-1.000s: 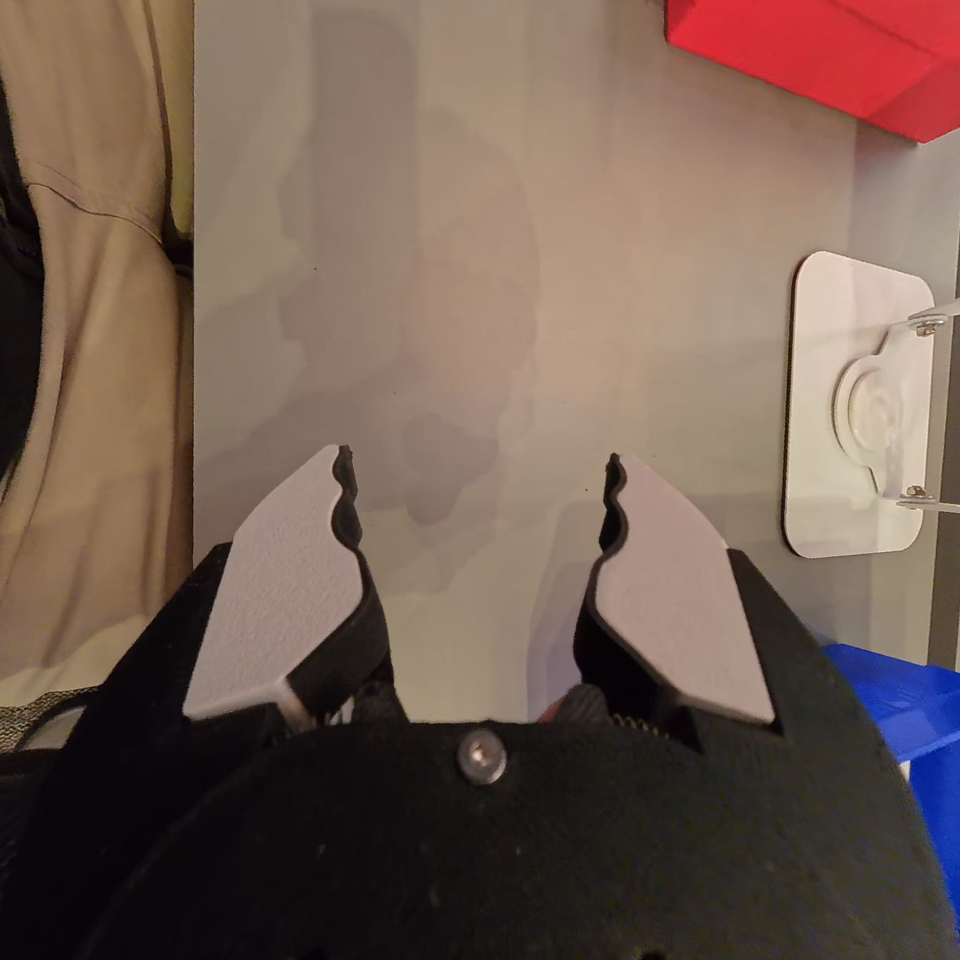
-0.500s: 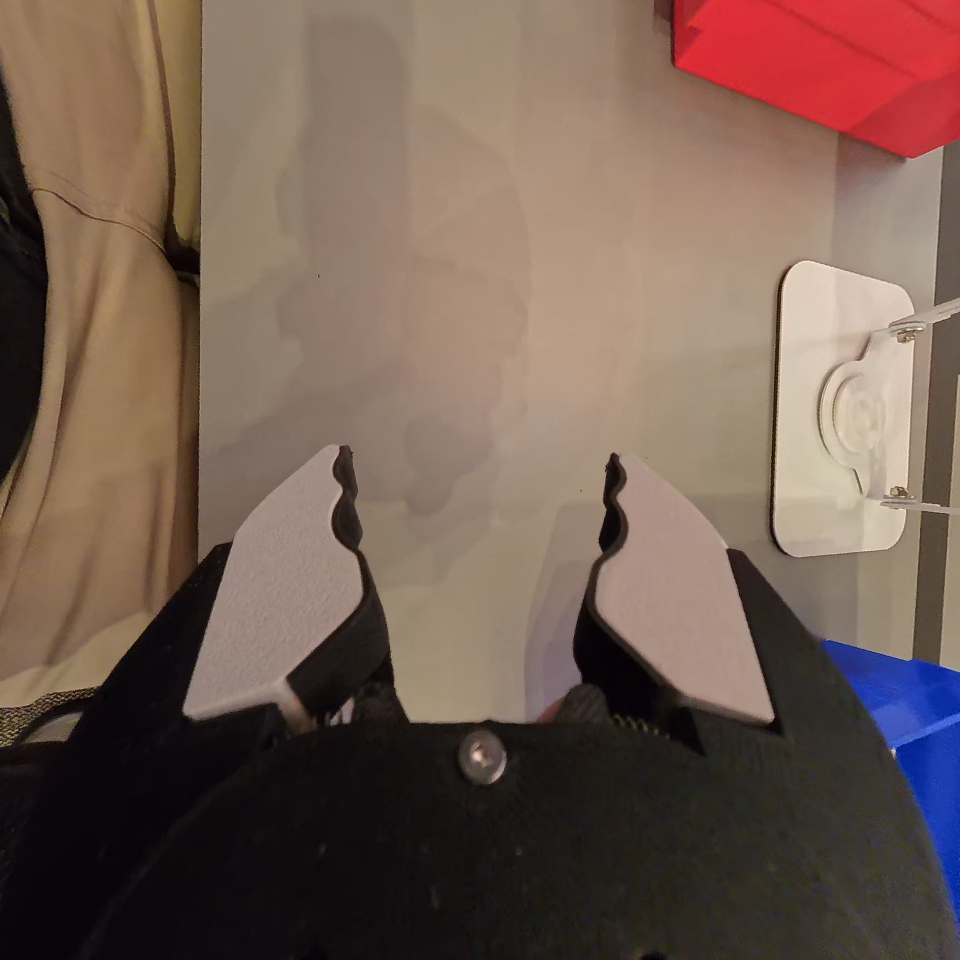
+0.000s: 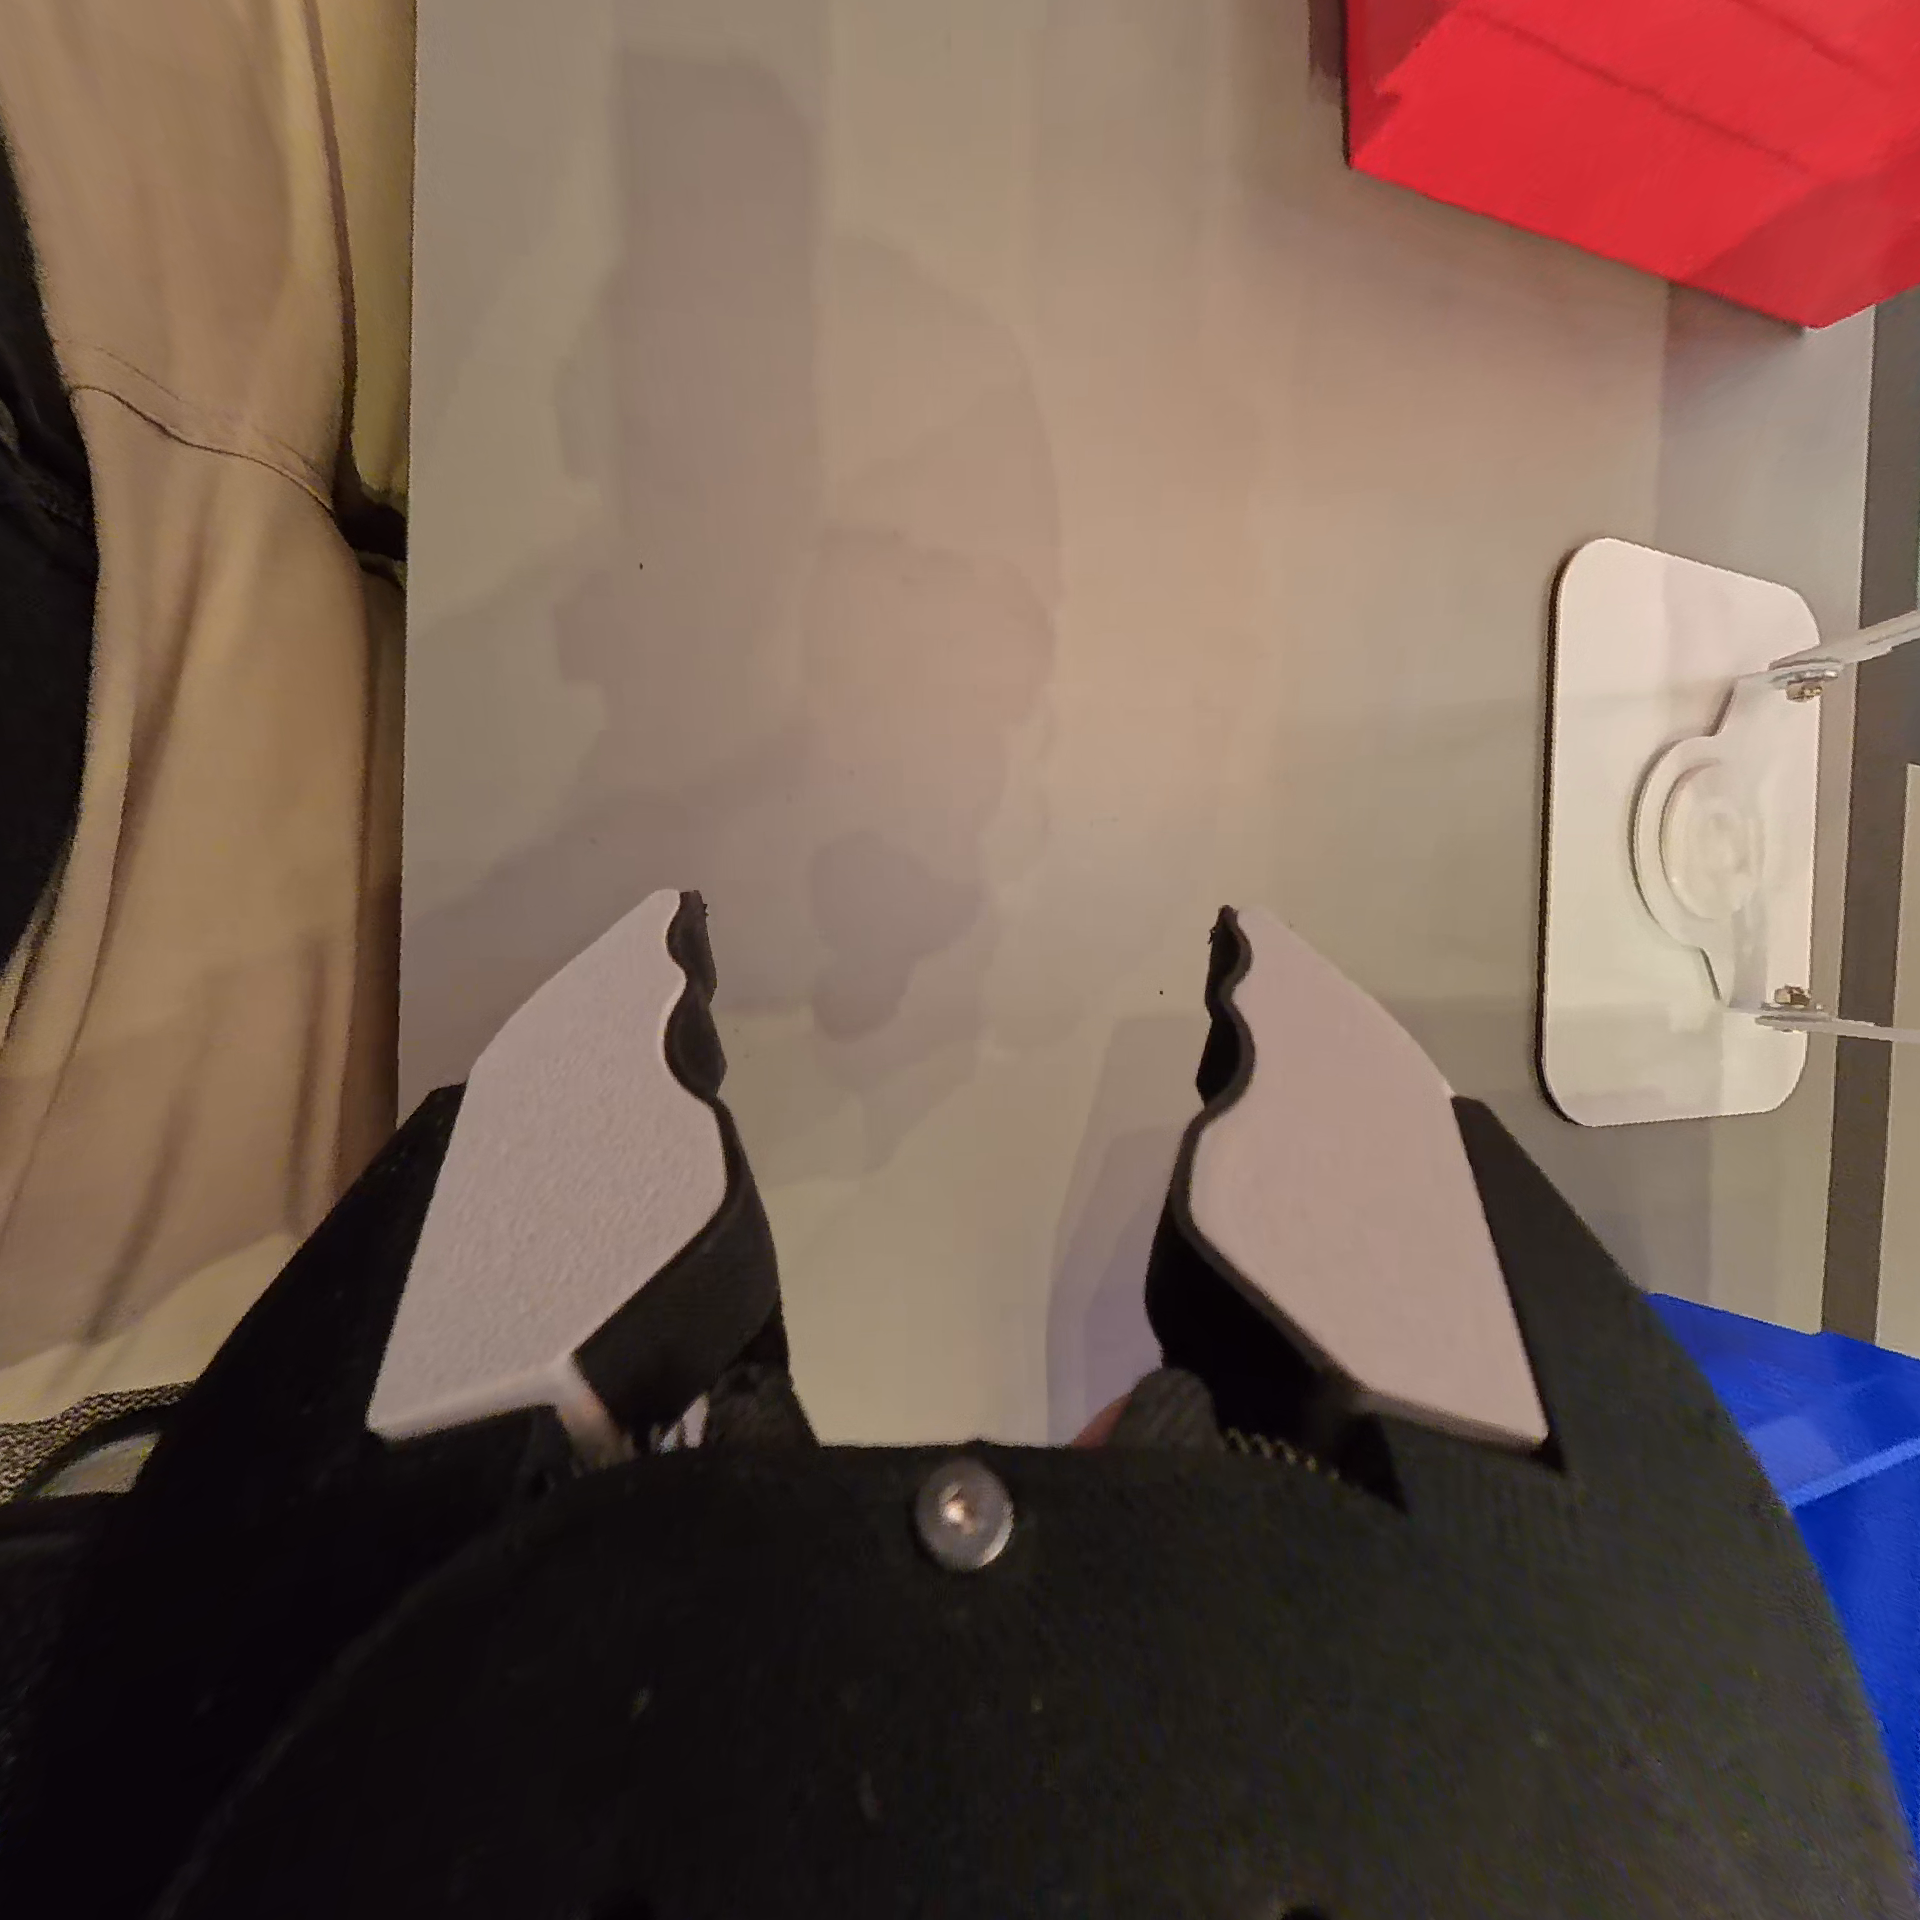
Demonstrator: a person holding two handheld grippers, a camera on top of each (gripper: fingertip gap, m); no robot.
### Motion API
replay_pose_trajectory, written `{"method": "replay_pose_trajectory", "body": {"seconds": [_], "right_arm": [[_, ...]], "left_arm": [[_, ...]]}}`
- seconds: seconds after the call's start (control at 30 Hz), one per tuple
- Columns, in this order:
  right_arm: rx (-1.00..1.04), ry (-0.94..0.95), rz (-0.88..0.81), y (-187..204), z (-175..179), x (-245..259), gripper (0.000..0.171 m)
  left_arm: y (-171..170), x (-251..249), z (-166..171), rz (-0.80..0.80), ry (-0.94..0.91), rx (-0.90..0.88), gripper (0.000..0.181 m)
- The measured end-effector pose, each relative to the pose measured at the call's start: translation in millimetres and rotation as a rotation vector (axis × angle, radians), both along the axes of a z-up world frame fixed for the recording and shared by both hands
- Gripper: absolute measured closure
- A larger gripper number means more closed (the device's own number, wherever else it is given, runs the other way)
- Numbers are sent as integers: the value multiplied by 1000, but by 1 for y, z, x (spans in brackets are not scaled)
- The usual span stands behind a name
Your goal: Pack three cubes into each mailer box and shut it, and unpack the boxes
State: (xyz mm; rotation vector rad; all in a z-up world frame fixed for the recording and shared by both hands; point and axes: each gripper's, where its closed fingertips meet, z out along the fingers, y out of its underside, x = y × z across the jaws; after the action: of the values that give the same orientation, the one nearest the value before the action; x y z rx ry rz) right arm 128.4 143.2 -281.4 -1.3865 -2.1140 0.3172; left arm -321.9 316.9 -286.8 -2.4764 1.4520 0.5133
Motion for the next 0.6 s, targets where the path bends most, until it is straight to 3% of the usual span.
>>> {"method": "replay_pose_trajectory", "body": {"seconds": [0.6], "right_arm": [[43, 19, -13, 0, 11, 0, 81]], "left_arm": [[-35, 54, 65, -29, -206, 38, 119]]}}
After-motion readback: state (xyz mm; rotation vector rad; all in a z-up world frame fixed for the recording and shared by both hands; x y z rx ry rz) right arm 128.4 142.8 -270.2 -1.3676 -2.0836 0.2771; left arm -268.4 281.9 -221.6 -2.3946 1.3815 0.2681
